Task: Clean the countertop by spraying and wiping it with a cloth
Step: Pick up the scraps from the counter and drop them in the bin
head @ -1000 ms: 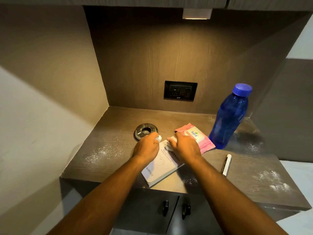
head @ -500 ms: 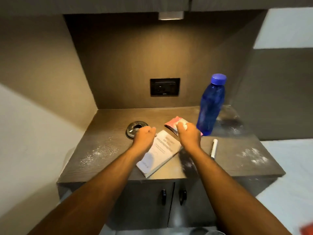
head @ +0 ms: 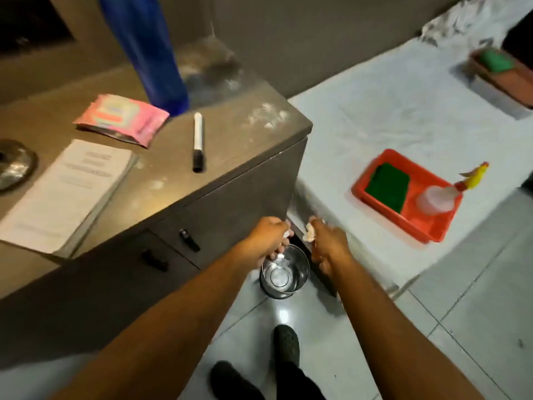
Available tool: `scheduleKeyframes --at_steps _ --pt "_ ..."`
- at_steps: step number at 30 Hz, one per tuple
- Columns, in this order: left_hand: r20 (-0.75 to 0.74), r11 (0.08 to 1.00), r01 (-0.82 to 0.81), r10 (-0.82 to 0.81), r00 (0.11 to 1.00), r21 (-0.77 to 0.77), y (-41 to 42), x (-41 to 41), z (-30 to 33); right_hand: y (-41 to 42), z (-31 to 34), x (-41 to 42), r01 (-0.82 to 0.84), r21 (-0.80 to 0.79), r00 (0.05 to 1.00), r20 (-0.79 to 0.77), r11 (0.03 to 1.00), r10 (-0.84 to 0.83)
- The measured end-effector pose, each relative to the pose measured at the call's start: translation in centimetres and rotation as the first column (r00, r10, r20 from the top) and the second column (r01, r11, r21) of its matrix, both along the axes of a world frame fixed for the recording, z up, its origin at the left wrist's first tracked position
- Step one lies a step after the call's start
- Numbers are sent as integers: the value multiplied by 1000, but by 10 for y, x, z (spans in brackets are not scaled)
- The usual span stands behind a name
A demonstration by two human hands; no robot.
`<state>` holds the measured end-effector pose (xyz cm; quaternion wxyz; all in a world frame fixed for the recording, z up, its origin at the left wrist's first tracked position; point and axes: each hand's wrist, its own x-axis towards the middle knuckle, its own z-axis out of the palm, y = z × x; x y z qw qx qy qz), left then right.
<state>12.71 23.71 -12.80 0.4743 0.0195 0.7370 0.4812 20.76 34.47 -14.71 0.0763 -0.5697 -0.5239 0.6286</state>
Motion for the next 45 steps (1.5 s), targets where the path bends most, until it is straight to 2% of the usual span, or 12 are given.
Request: scheduleKeyframes --at_steps 2,5,8,13,17,22,26,32,36,39,43,45 --pt "80 997 -23 29 996 -77 17 7 -47 16 -54 11 -11 -82 999 45 997 14" --pt "180 972 -101 141 973 -214 41 6 -126 38 -135 11 -43 -121 993 103 992 56" --pt "148 933 -177 233 961 -314 56 8 -221 61 -225 4 -119 -94 979 156 988 133" --pt "119 905 -173 236 964 -388 69 5 -359 75 -355 10 -201 -124 957 188 972 222" --pt "193 899 -202 294 936 -390 77 -1 -435 71 -428 4 -200 -238 943 216 951 252" --pt "289 897 -266 375 881 -353 57 0 -471 62 -464 -3 -129 -421 966 153 898 210" --pt "328 888 -326 429 841 -325 46 -3 -459 65 -455 3 -87 -403 968 180 911 173" --pt "270 896 -268 373 888 -354 5 -4 -383 55 -373 9 -99 -369 959 211 924 187" --pt "143 894 -236 309 940 -380 -32 7 -303 30 -289 6 -135 -372 965 161 918 207" --pt "69 911 -258 294 953 -323 -56 17 -230 4 -218 2 -190 -333 963 122 923 242" --pt "-20 952 -256 256 966 -167 -85 28 -118 -34 -115 -4 -265 -203 959 41 943 279" --pt "-136 974 -192 176 975 -120 -97 31 -68 -54 -67 -9 -305 -93 952 -3 948 306"
